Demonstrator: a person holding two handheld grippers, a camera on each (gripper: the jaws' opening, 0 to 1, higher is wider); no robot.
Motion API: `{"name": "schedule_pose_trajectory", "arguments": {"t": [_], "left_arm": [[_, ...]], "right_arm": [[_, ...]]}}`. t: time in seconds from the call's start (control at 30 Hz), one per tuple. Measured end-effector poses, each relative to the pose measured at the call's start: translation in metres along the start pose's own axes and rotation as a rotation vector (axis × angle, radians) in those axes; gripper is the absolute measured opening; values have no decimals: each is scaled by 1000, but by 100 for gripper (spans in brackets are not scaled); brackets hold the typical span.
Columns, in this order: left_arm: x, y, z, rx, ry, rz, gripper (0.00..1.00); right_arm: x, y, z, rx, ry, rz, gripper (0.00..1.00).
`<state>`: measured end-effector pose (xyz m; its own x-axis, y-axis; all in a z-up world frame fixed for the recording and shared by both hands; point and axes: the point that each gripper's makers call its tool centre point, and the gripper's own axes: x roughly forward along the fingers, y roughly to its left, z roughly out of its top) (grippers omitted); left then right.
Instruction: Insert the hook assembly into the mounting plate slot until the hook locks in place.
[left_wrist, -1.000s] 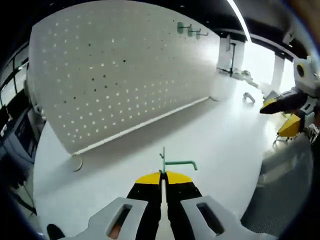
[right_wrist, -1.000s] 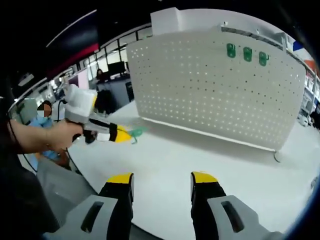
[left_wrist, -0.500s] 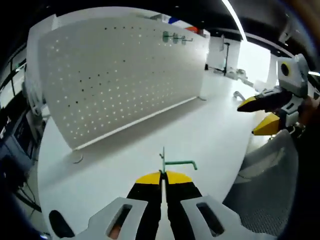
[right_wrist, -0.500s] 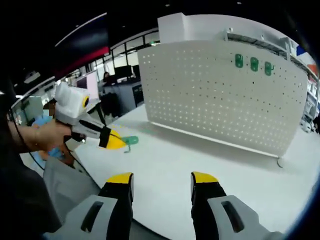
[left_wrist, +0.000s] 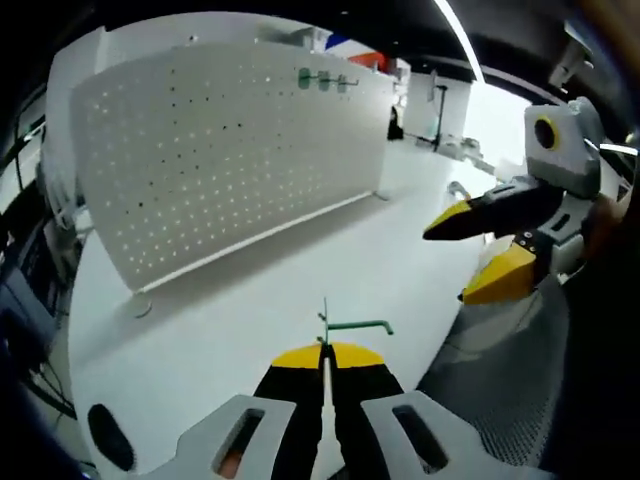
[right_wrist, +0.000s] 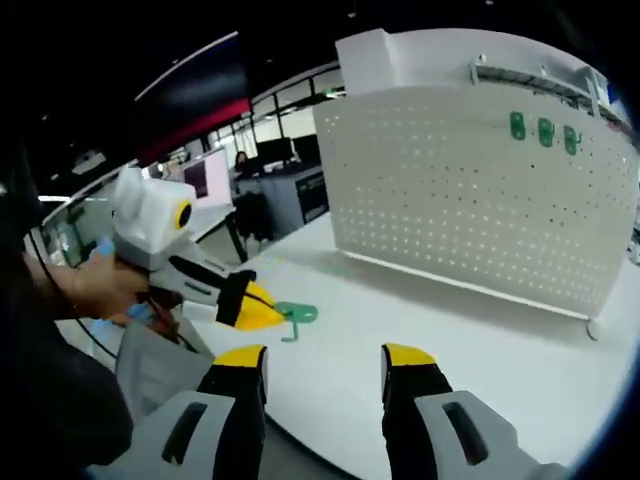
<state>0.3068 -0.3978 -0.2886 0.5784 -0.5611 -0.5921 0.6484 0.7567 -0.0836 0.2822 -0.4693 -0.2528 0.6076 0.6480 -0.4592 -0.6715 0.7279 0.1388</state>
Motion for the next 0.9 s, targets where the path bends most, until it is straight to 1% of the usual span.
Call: {"name": "schedule_pose_trajectory", "arguments": {"t": [0.07, 0.13, 0.27, 0.3, 0.33, 0.37, 0.4, 0.47, 0.6, 0.73, 0.83, 0.9], "left_arm": [[0, 0, 3, 11, -7, 3, 1], [2, 1, 2, 33, 8, 0, 1], [-1, -2, 12, 36, 5, -5, 1], [0, -5, 14, 45, 13, -15, 1], [0, -8, 11, 44, 39, -38, 1], [1, -9, 12, 42, 43, -41, 1], [1, -10, 15, 41, 35, -42, 1], [1, -14, 16, 23, 46, -66, 1], [2, -21, 18, -8, 59, -97, 1], [1, -24, 23, -2, 63, -108, 1], [0, -25, 28, -3, 62, -116, 1], [0, -27, 30, -4, 63, -122, 1]], "right_arm": [[1, 3, 3, -21, -6, 7, 45], [5, 7, 3, -42, -2, 19, 45], [12, 12, 3, -48, 13, 54, 42], [14, 14, 4, -57, 18, 63, 41], [15, 16, 4, -63, 22, 72, 40], [17, 18, 4, -77, 27, 83, 38], [19, 19, 4, -98, 32, 88, 36], [23, 22, 2, -120, 45, 99, 34], [29, 23, 2, -130, 56, 107, 32], [31, 20, 5, -162, 57, 100, 29], [33, 18, 6, -161, 58, 98, 28], [33, 18, 7, -166, 59, 101, 25]]}}
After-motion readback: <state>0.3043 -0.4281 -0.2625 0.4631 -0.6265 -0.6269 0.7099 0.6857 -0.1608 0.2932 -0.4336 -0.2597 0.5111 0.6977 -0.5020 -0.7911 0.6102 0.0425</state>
